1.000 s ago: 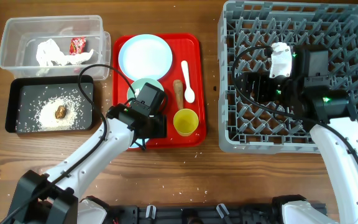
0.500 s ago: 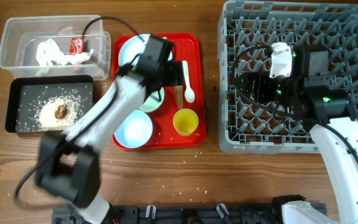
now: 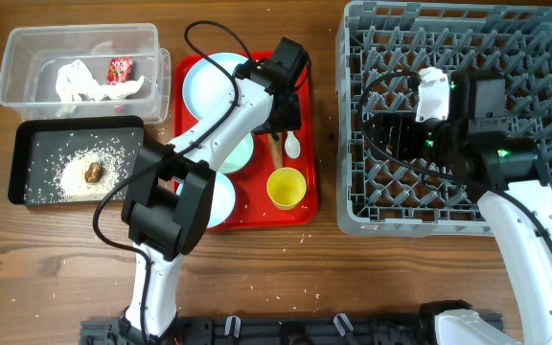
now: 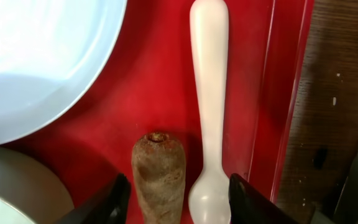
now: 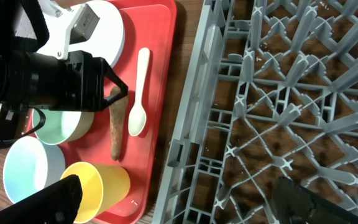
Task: Sort waste into correct bins and load items into the dishwasher rack
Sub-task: 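Grasp the brown root on the red tray with the left gripper, then drop the brown root onto the black tray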
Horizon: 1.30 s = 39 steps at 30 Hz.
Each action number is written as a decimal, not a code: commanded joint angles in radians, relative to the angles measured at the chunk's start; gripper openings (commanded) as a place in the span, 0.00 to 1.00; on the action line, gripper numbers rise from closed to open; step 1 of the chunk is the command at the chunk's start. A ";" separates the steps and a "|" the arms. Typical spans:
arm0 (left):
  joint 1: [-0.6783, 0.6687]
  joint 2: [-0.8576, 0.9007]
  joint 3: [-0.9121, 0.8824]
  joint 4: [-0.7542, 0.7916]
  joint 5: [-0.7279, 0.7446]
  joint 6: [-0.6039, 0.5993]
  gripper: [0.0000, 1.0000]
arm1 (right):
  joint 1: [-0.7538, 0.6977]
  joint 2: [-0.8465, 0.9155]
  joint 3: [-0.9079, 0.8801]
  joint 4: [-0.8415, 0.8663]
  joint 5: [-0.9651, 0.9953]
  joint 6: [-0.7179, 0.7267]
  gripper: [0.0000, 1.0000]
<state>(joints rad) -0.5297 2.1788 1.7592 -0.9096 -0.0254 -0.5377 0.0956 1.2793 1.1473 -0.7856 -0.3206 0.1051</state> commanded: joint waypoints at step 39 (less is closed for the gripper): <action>0.323 -0.360 0.092 -0.255 -0.216 -0.052 0.04 | 0.002 0.008 0.020 0.010 0.013 0.003 1.00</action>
<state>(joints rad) -0.3355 1.9202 1.8217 -1.0878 -0.1104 -0.5446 0.0956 1.2793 1.1473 -0.7822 -0.3164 0.1051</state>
